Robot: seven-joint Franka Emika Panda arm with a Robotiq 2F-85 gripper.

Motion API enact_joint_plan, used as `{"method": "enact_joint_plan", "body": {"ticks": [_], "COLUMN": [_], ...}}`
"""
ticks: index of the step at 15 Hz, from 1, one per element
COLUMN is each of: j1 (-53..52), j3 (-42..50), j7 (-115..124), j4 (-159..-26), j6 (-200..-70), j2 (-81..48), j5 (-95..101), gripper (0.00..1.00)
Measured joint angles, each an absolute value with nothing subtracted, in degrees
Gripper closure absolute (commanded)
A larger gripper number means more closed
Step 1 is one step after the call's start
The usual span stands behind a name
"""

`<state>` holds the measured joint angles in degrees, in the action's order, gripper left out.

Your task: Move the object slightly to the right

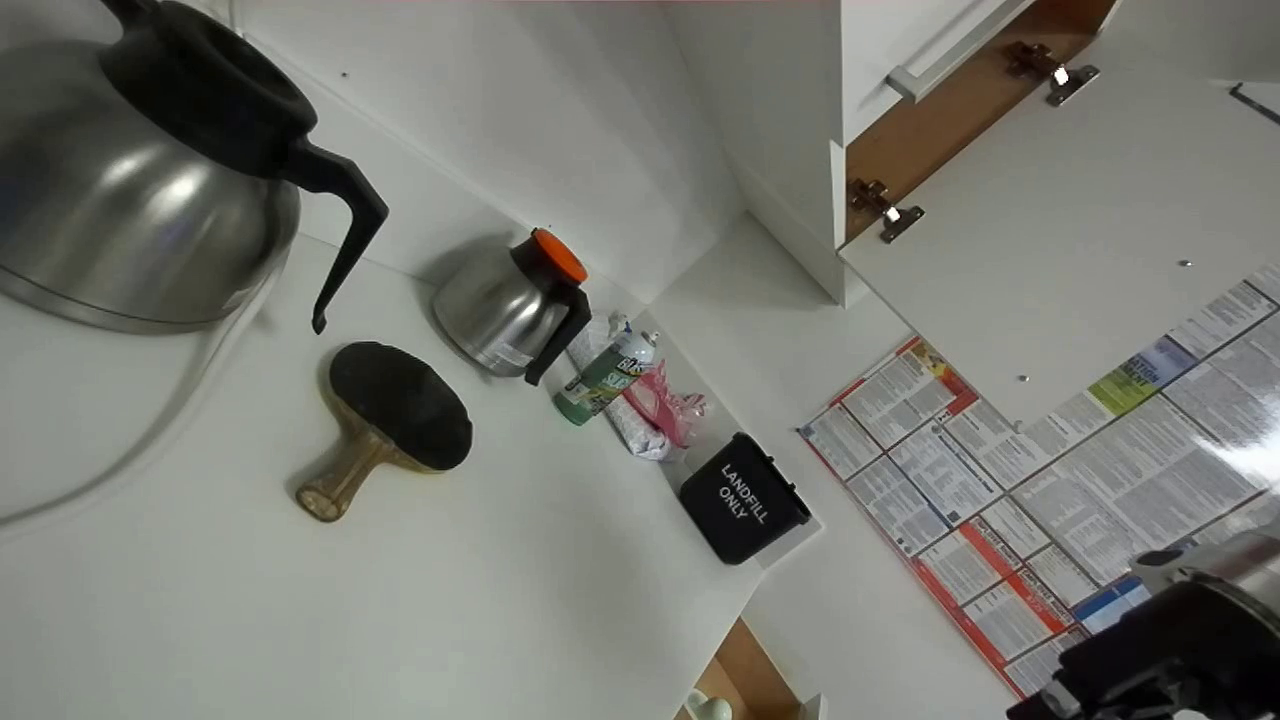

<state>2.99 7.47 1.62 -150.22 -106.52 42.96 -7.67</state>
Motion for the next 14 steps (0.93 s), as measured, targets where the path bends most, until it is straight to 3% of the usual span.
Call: {"method": "enact_joint_plan", "body": {"ticks": [6,14], "j1": [2.8,1.4], "j3": [5.3,-3.8], "j7": [1.6,9.0], "j4": [-150.1,-149.0], "j6": [-110.4,-137.8], "j2": [42.0,28.1], "j5": [-8.2,-8.1], "gripper": [0.0,0.0]}}
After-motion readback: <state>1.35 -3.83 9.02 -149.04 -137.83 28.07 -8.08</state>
